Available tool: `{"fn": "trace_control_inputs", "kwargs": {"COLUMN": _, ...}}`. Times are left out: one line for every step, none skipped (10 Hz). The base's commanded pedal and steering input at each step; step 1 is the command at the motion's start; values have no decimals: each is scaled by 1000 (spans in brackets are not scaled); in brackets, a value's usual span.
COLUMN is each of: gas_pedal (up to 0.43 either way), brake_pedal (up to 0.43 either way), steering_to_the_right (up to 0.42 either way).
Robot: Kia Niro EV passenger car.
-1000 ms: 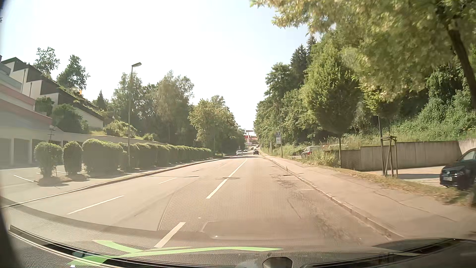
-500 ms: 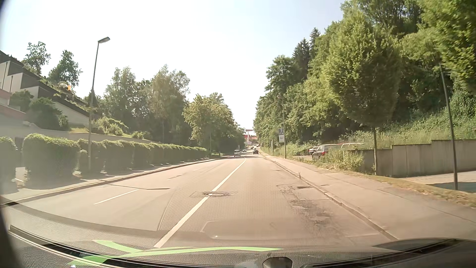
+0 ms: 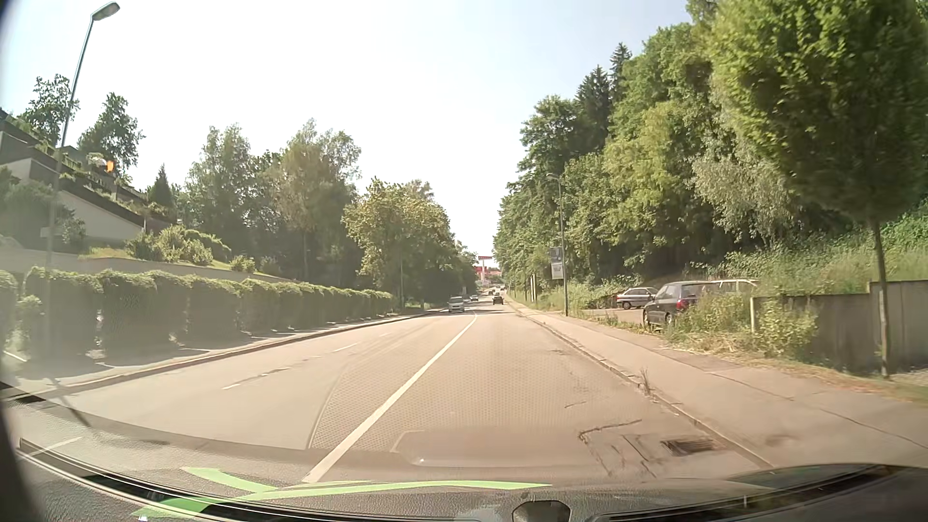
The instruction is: Follow the waypoints while adhering to traffic rules and regulations
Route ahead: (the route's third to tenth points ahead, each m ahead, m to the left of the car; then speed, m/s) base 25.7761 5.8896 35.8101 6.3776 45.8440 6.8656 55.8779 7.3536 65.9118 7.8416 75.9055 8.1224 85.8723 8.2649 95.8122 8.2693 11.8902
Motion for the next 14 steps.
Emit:
{"fn": "trace_control_inputs", "kwargs": {"gas_pedal": 220, "brake_pedal": 0, "steering_to_the_right": -4}}
{"fn": "trace_control_inputs", "kwargs": {"gas_pedal": 220, "brake_pedal": 0, "steering_to_the_right": -3}}
{"fn": "trace_control_inputs", "kwargs": {"gas_pedal": 220, "brake_pedal": 0, "steering_to_the_right": -3}}
{"fn": "trace_control_inputs", "kwargs": {"gas_pedal": 220, "brake_pedal": 0, "steering_to_the_right": -2}}
{"fn": "trace_control_inputs", "kwargs": {"gas_pedal": 220, "brake_pedal": 0, "steering_to_the_right": -1}}
{"fn": "trace_control_inputs", "kwargs": {"gas_pedal": 220, "brake_pedal": 0, "steering_to_the_right": -1}}
{"fn": "trace_control_inputs", "kwargs": {"gas_pedal": 220, "brake_pedal": 0, "steering_to_the_right": -1}}
{"fn": "trace_control_inputs", "kwargs": {"gas_pedal": 220, "brake_pedal": 0, "steering_to_the_right": -2}}
{"fn": "trace_control_inputs", "kwargs": {"gas_pedal": 220, "brake_pedal": 0, "steering_to_the_right": -1}}
{"fn": "trace_control_inputs", "kwargs": {"gas_pedal": 220, "brake_pedal": 0, "steering_to_the_right": -2}}
{"fn": "trace_control_inputs", "kwargs": {"gas_pedal": 220, "brake_pedal": 0, "steering_to_the_right": -2}}
{"fn": "trace_control_inputs", "kwargs": {"gas_pedal": 220, "brake_pedal": 0, "steering_to_the_right": -2}}
{"fn": "trace_control_inputs", "kwargs": {"gas_pedal": 220, "brake_pedal": 0, "steering_to_the_right": -2}}
{"fn": "trace_control_inputs", "kwargs": {"gas_pedal": 220, "brake_pedal": 0, "steering_to_the_right": -2}}
